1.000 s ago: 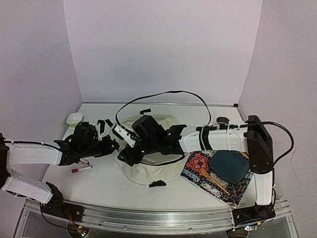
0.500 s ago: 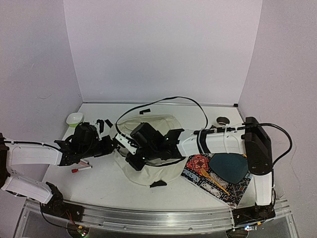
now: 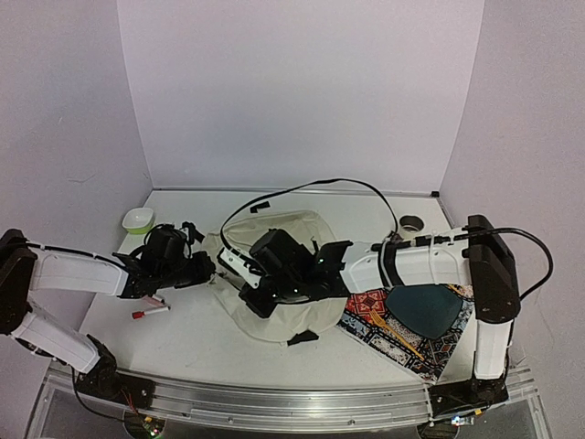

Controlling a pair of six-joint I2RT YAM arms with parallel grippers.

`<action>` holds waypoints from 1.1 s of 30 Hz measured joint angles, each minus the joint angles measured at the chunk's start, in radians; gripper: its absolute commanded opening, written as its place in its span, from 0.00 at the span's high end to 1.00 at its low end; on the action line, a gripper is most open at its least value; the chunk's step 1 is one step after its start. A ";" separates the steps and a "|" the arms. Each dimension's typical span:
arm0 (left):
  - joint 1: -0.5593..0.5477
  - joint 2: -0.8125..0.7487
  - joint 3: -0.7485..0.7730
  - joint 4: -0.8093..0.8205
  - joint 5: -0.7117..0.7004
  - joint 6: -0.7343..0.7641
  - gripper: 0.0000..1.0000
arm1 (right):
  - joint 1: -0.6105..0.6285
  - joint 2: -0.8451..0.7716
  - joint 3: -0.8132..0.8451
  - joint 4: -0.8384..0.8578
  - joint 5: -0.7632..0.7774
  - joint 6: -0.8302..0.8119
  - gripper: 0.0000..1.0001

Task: Pack the student bag
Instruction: Zip the largest pocket of the bag in the student bag, then place the student bag inside the student bag, then adjust the student bag at the center of the board.

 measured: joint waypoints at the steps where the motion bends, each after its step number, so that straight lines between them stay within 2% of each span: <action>1: 0.004 0.010 0.007 0.001 0.002 0.004 1.00 | 0.001 0.000 -0.001 0.003 0.002 0.000 1.00; 9: 0.015 0.110 0.076 -0.002 0.025 0.026 0.98 | 0.001 0.000 -0.001 0.015 0.017 0.008 0.97; 11: 0.018 0.111 0.077 -0.003 0.035 0.026 0.93 | 0.001 0.001 0.002 0.014 0.013 0.017 0.92; 15: 0.045 0.059 0.072 -0.015 0.004 0.044 0.79 | 0.007 0.007 0.025 0.002 -0.033 0.038 0.72; 20: 0.092 -0.108 0.043 -0.042 -0.044 0.075 0.64 | 0.037 0.007 0.034 -0.001 -0.047 0.039 0.46; 25: 0.072 -0.170 0.067 -0.080 -0.044 0.107 0.51 | 0.029 -0.028 0.022 -0.005 -0.033 0.027 0.37; 28: 0.028 -0.147 0.113 -0.111 -0.037 0.129 0.45 | -0.003 -0.101 -0.023 -0.006 -0.002 0.033 0.31; 33: -0.073 -0.053 0.219 -0.125 -0.015 0.152 0.41 | -0.085 -0.256 -0.126 -0.007 0.060 0.050 0.31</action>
